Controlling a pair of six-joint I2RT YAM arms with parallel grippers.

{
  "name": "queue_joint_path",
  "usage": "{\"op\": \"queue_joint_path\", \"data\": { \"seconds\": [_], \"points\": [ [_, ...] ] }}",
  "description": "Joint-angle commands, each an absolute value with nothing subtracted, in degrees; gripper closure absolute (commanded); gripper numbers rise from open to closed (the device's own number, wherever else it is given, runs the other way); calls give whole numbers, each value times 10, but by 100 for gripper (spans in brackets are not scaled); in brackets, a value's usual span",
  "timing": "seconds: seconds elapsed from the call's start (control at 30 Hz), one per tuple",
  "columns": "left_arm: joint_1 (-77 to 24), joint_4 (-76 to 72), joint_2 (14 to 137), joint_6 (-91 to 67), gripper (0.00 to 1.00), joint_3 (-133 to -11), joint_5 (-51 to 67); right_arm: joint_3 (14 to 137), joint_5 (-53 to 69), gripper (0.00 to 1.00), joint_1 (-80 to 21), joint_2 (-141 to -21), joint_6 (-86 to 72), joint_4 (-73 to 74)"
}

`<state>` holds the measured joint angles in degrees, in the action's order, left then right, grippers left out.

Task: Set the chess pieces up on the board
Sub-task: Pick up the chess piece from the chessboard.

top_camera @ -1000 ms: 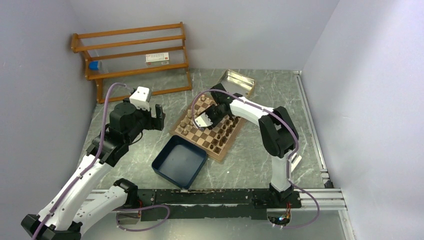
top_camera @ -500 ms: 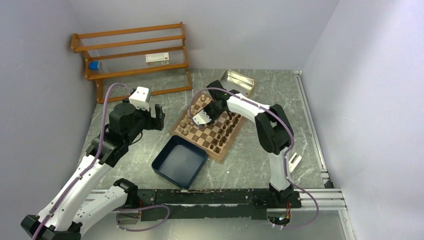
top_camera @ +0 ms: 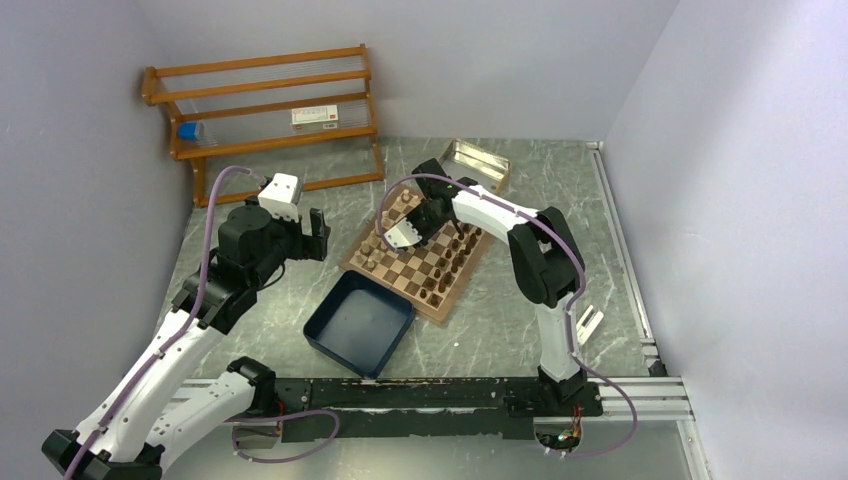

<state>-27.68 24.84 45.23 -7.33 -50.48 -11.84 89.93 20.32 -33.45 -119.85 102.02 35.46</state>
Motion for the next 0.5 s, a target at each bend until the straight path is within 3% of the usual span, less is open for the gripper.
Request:
{"op": "queue_joint_path", "data": {
  "seconds": [0.0,0.3,0.47],
  "points": [
    [-275,241,450,-77,9,-505,-128,890,186,69,-333,-1226,1035,388],
    [-275,241,451,-76,9,-505,-127,886,181,78,-338,-1240,1032,401],
    [-274,241,450,-79,9,-505,-129,875,187,79,-338,-1233,1010,392]
  ]
}}
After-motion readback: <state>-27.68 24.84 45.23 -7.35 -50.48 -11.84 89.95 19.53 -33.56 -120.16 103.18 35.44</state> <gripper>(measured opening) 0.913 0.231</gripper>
